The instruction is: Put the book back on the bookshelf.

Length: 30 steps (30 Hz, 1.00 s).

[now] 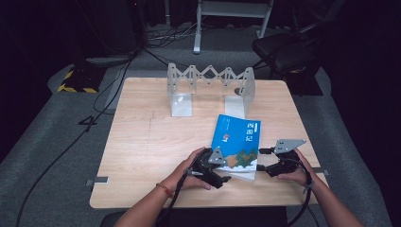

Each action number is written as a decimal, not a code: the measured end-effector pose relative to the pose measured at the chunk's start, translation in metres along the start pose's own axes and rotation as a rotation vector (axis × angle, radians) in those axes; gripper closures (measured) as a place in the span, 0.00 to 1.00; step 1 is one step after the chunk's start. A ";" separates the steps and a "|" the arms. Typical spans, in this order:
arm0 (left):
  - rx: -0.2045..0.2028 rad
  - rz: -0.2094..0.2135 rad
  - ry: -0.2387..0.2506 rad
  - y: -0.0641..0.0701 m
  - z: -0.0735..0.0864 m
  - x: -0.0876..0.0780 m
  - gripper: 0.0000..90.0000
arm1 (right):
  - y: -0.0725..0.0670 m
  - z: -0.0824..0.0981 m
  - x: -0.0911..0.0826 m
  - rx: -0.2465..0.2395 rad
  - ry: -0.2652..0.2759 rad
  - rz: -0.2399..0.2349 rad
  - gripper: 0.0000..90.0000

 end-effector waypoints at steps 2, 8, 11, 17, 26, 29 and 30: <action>-0.009 0.000 0.006 -0.001 0.003 0.000 0.19 | 0.000 0.004 0.000 -0.012 -0.034 0.000 0.31; -0.004 -0.034 0.016 -0.004 0.005 -0.004 0.19 | 0.004 0.014 -0.001 -0.014 -0.125 0.017 0.31; -0.006 -0.046 0.023 -0.008 0.006 -0.008 0.19 | 0.009 0.017 -0.001 0.007 -0.134 0.038 0.32; -0.022 -0.077 0.023 -0.017 0.010 -0.016 0.19 | 0.013 0.020 0.001 0.005 -0.150 0.062 0.32; -0.029 -0.105 0.004 -0.031 0.020 -0.029 0.18 | 0.014 0.022 0.005 0.011 -0.141 0.056 0.30; -0.046 -0.109 -0.021 -0.034 0.026 -0.031 0.18 | 0.014 0.018 0.002 0.025 -0.113 0.050 0.30; -0.046 -0.109 -0.021 -0.034 0.026 -0.031 0.18 | 0.014 0.018 0.002 0.025 -0.113 0.050 0.30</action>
Point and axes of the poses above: each handheld gripper's, and its own axes: x roughly forward along the jaws, z roughly out of its underside, y roughly to its right, the point moved 5 cm from there along x, roughly forward along the jaws, and after that the axes turned 14 degrees about y, right-handed, at the moved point
